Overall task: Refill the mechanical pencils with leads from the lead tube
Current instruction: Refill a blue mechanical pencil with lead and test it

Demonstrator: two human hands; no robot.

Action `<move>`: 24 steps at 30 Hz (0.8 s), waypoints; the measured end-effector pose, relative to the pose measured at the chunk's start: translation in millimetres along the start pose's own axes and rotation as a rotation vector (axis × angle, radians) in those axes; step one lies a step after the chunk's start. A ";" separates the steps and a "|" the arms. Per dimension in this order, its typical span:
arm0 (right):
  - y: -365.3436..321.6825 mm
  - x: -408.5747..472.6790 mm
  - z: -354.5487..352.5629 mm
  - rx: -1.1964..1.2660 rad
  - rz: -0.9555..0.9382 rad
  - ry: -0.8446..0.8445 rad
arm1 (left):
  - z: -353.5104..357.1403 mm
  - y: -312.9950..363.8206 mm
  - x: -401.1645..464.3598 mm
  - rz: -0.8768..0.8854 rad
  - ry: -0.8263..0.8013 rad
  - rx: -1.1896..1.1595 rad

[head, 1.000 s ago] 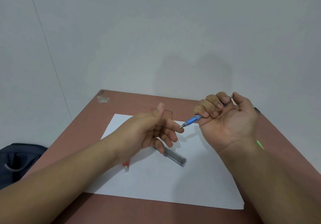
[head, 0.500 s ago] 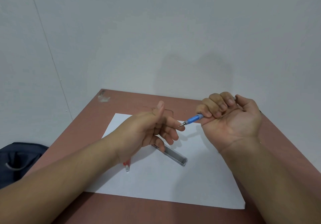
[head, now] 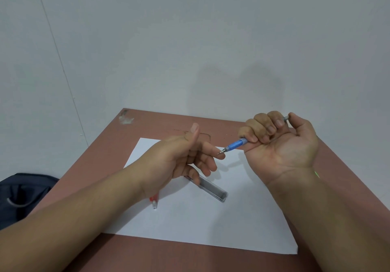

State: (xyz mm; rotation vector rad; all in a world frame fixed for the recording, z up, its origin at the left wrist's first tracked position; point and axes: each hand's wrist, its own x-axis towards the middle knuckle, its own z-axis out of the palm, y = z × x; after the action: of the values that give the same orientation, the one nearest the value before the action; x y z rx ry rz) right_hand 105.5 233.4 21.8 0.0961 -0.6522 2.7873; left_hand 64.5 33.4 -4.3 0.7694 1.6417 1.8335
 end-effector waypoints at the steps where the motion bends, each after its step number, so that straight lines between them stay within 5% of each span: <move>1: 0.0 0.1 0.4 -0.002 -0.002 -0.003 | -0.4 -0.5 0.1 0.004 0.002 -0.005; 24: 0.7 -0.9 1.6 -0.002 -0.009 0.010 | -1.4 -3.1 -2.0 0.074 0.035 0.114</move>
State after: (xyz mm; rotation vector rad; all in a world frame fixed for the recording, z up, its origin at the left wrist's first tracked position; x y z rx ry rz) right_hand 106.2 231.9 22.8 0.0850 -0.6506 2.7769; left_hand 64.9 31.3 -7.6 0.8613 1.7746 1.8259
